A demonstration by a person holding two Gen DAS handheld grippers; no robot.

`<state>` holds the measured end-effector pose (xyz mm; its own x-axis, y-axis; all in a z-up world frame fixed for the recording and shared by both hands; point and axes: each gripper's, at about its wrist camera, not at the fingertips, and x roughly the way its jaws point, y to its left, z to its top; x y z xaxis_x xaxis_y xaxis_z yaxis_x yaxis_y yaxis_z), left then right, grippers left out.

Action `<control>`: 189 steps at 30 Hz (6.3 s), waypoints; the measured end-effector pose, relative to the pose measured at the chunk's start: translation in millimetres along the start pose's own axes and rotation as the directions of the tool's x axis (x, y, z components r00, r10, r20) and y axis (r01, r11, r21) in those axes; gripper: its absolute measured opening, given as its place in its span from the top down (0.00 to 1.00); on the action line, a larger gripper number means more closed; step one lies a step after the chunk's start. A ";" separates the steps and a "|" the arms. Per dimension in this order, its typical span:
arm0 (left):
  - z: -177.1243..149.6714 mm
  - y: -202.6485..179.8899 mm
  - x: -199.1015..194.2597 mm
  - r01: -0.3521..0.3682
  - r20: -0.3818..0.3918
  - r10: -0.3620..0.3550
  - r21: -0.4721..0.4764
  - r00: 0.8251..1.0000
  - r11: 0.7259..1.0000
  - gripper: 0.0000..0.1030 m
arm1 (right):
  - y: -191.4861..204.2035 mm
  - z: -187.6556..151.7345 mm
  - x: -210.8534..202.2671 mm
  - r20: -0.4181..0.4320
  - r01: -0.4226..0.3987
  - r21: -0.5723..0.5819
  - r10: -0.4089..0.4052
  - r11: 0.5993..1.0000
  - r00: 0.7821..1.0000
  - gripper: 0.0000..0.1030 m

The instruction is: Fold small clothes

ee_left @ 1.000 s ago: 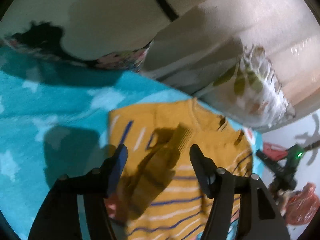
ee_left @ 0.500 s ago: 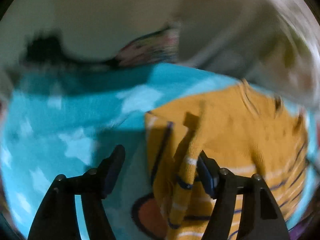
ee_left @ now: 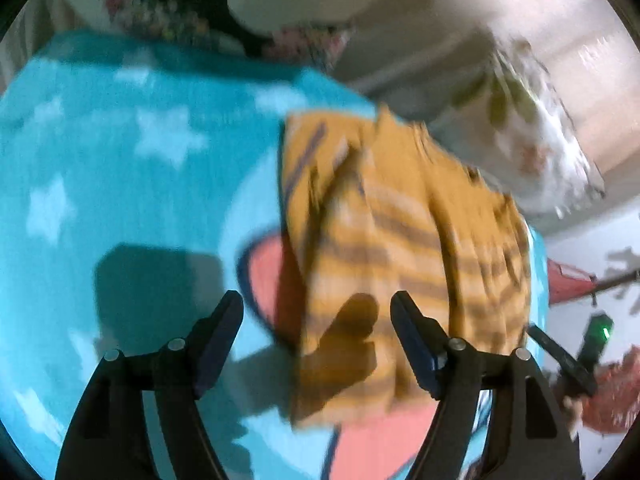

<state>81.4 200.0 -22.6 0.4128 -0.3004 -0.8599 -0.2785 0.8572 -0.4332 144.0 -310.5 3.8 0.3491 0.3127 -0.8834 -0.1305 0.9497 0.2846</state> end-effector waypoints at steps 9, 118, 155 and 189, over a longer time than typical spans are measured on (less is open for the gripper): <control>-49.9 -30.3 31.8 -0.068 -0.129 0.080 0.094 0.988 0.993 0.86 | 15.2 -20.9 23.9 -0.091 -0.083 -0.013 0.082 0.996 0.992 0.92; -179.7 -228.9 -22.2 -0.436 0.253 0.390 0.159 0.885 0.886 0.31 | 15.1 -94.0 -67.0 0.071 0.023 0.027 -0.025 0.999 0.997 0.41; -80.4 34.6 -56.0 -0.439 0.080 0.445 -0.074 0.892 0.895 0.30 | 287.1 -47.0 63.9 -0.061 0.001 -0.267 -0.018 0.964 0.998 0.39; -84.5 87.3 -56.2 -0.422 0.023 0.430 -0.161 0.902 0.892 0.30 | 369.7 -13.0 134.3 0.011 0.138 -0.371 -0.144 0.918 0.990 0.80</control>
<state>-39.4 256.3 -35.0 0.2724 0.1075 -0.9562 -0.5626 0.8240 -0.0676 130.6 82.4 -14.4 0.3747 0.1729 -0.9109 -0.4157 0.9095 0.0016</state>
